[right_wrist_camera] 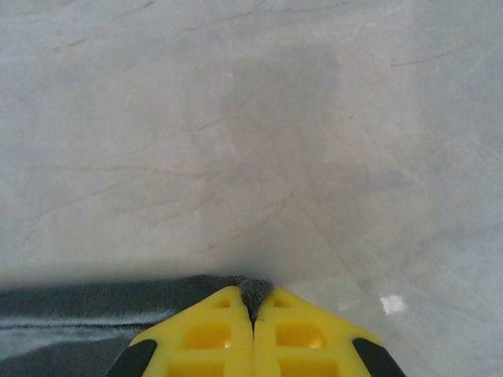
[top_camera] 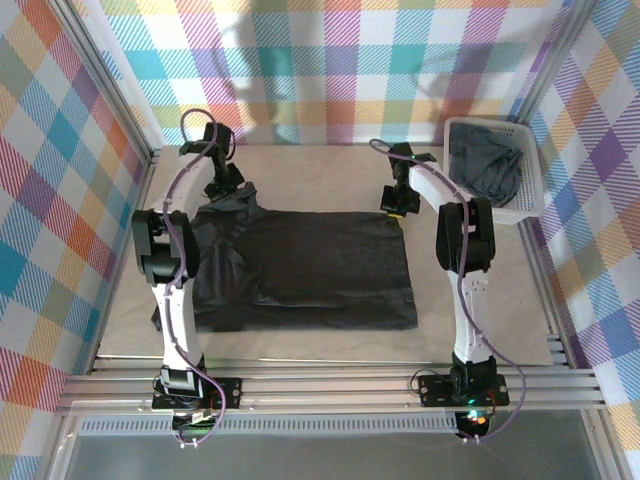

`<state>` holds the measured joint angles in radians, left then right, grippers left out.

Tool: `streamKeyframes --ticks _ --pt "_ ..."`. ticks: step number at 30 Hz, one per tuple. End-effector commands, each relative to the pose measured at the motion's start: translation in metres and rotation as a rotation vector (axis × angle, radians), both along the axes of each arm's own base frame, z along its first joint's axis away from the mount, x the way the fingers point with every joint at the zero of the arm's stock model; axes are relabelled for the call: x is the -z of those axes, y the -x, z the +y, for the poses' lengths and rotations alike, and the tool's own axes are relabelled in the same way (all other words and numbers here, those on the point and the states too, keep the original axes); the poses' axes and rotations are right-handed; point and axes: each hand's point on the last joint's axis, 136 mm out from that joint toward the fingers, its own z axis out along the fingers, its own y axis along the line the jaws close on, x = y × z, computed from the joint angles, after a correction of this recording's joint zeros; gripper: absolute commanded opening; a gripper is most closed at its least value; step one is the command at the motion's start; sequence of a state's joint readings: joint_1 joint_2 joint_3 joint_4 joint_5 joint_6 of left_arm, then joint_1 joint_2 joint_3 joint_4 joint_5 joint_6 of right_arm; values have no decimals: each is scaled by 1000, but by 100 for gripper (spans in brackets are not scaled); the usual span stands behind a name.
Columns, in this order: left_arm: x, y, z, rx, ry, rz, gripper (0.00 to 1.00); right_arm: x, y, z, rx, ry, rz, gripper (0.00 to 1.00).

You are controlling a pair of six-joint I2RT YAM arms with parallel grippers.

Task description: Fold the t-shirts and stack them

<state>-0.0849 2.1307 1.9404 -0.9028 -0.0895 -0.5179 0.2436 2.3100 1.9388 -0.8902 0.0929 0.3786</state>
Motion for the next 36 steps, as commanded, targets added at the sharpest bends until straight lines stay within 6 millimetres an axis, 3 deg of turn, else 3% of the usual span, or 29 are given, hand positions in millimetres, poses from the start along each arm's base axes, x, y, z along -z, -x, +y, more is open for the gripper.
streamKeyframes --ticks 1,8,12,18,23,26,29,36 --pt "-45 20 -6 -39 55 -97 0 -48 -10 15 -66 -62 -143 0" --pt "-66 98 17 -116 -8 -90 0 -77 17 20 -75 -115 -197 0" --pt "-76 143 34 -153 -69 -101 0 -78 46 12 -29 -121 -173 0" --pt "-58 212 46 -255 -75 -53 0 -61 106 2 13 -144 -88 0" --pt "-28 267 52 -406 -44 14 0 -39 148 -5 29 -148 6 0" --pt "-13 286 55 -458 -31 24 0 -28 165 -8 30 -146 54 0" --pt "-4 293 55 -473 -26 29 0 -20 174 -10 25 -137 85 0" --pt "-8 296 59 -475 -51 27 0 -22 178 -19 19 -84 97 0"
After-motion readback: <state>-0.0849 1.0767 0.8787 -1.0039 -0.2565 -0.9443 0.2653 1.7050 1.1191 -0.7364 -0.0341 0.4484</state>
